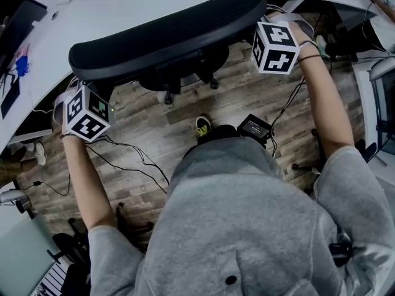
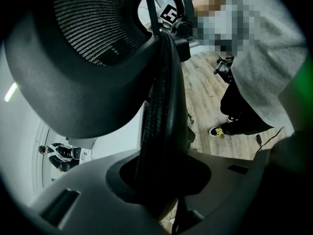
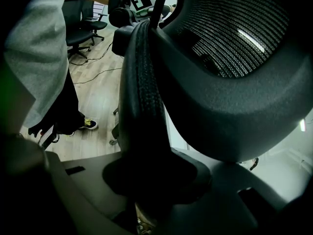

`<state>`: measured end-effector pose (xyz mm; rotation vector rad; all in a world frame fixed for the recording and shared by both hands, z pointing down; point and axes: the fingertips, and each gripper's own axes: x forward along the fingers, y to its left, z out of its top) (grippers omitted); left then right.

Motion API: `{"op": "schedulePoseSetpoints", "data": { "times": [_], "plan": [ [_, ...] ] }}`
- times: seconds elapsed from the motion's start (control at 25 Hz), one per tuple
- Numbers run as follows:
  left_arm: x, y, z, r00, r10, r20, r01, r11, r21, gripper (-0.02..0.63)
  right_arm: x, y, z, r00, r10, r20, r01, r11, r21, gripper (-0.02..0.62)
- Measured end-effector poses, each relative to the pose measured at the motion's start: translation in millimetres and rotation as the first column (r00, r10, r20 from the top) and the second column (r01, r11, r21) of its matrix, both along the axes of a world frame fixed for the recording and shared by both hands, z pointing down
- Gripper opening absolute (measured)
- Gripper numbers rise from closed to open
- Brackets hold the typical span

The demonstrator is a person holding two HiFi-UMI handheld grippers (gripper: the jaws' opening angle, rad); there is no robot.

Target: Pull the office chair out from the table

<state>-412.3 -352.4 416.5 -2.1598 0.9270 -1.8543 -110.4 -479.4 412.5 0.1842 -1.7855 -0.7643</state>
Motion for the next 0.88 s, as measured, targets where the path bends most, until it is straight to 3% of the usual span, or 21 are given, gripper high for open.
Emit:
{"op": "schedulePoseSetpoints", "data": {
  "times": [0.36, 0.88],
  "plan": [
    [-1.6, 5.2, 2.2, 1.000, -0.006, 0.003, 0.006, 1.000, -0.009, 0.110, -1.8, 4.1, 1.8, 1.000, -0.006, -0.005, 0.006, 1.000, -0.003, 0.143],
    [9.0, 54.0, 1.1, 0.999, -0.045, -0.007, 0.045, 0.999, -0.002, 0.110, 3.2, 43.0, 1.4, 0.999, -0.045, -0.011, 0.045, 0.999, -0.007, 0.143]
  ]
}}
